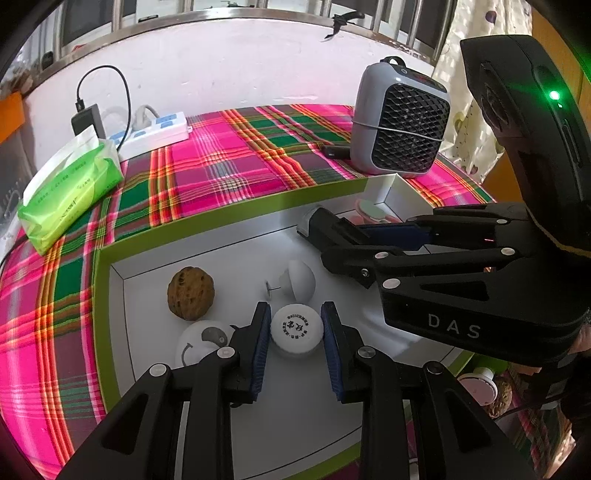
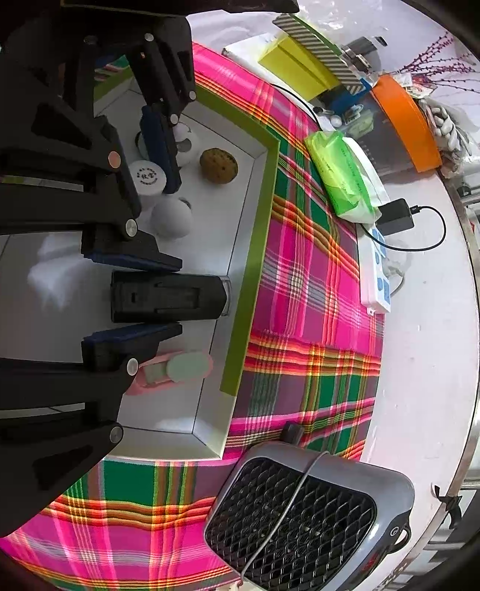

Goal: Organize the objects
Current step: 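Lower the white tin into the white box while right tool lowers the black case there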

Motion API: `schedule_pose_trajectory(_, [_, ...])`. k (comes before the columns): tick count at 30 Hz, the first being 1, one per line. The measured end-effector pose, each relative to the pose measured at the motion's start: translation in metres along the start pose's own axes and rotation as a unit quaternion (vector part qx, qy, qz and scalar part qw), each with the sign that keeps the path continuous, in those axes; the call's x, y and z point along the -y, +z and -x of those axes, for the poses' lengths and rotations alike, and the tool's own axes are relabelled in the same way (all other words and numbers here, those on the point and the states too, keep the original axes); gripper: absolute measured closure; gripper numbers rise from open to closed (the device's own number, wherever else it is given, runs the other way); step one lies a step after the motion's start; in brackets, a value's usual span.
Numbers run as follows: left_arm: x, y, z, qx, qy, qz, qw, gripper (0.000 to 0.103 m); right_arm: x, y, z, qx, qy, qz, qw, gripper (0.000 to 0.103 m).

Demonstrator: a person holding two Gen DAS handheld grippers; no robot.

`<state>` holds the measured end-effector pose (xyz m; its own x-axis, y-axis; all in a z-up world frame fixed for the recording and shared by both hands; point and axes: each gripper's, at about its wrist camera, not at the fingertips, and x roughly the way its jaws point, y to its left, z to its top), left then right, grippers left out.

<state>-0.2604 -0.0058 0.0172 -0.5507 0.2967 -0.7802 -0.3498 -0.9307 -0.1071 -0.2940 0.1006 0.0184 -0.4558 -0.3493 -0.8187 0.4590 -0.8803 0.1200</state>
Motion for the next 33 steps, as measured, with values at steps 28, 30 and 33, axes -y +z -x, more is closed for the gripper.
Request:
schedule_pose_trajectory(28, [0.0005, 0.0004, 0.0006, 0.0, 0.003, -0.002, 1.0, 0.076, 0.0002, -0.0015, 0.0, 0.003, 0.003, 0.008, 1.0, 0.074])
schedule_pose_trajectory(30, [0.0003, 0.0009, 0.0004, 0.0, 0.002, -0.002, 1.0, 0.075, 0.0007, -0.0017, 0.0, 0.004, 0.003, 0.006, 1.0, 0.074])
schedule_pose_trajectory(33, [0.0009, 0.0008, 0.0006, -0.001, 0.003, -0.004, 1.0, 0.073, 0.0003, -0.0019, 0.0003, 0.004, 0.004, 0.005, 1.0, 0.074])
